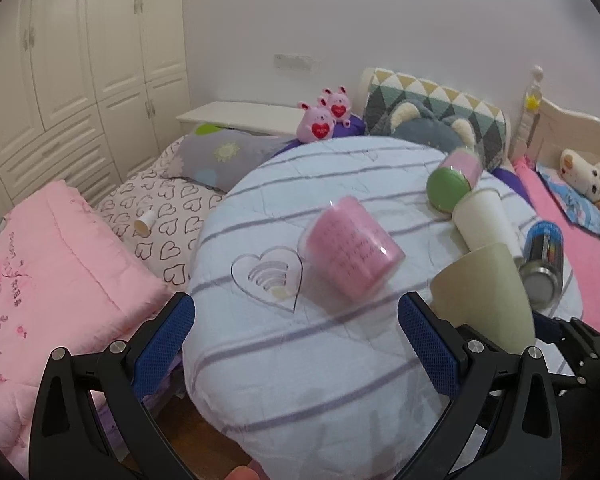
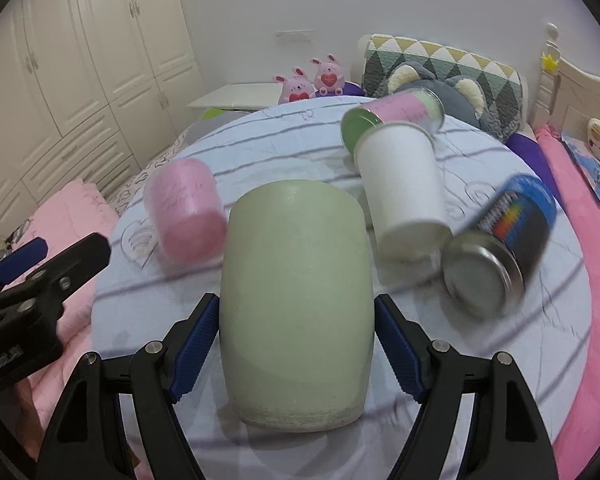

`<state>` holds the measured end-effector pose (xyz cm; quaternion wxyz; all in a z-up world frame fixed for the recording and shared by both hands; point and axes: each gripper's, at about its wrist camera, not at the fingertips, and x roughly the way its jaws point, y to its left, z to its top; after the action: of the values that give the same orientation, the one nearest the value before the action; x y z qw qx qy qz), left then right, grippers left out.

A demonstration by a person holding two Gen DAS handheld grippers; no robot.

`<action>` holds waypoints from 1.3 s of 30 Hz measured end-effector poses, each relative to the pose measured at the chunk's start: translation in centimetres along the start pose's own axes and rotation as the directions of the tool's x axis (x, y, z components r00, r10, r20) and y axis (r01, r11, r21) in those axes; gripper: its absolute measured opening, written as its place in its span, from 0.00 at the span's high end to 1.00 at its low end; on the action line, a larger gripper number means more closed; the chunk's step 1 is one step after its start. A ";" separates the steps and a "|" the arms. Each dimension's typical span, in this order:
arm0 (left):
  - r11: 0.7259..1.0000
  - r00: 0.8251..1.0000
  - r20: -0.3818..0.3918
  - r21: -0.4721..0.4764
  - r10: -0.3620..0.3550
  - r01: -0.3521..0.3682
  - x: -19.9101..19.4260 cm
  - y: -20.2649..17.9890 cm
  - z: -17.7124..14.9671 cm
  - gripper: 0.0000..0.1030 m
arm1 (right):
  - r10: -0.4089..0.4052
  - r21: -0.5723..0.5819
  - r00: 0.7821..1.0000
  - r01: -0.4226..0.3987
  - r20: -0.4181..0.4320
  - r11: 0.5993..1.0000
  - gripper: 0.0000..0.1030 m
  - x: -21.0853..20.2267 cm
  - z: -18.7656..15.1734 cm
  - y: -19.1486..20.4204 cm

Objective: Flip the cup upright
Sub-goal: 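Lift the green mug with the right tool and rotate it upright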

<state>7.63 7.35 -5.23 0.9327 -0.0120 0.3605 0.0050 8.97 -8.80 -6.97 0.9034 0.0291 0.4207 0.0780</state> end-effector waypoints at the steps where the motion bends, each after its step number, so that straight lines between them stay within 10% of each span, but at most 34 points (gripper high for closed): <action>1: 1.000 1.000 -0.002 0.004 -0.001 0.001 -0.1 -0.2 -0.1 0.00 | 0.001 0.003 1.000 -0.001 0.003 1.000 0.24 -0.2 -0.2 -0.1; 39: 0.994 0.993 -0.104 0.094 -0.055 0.064 -0.2 -12.7 -0.5 0.00 | -0.111 0.011 0.980 0.110 0.168 0.994 0.22 -7.7 -4.1 -8.7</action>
<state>7.40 -5.34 -5.21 0.9125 0.0223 0.4065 -0.0409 1.95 -18.67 -4.82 0.9387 0.0127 0.3437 0.0248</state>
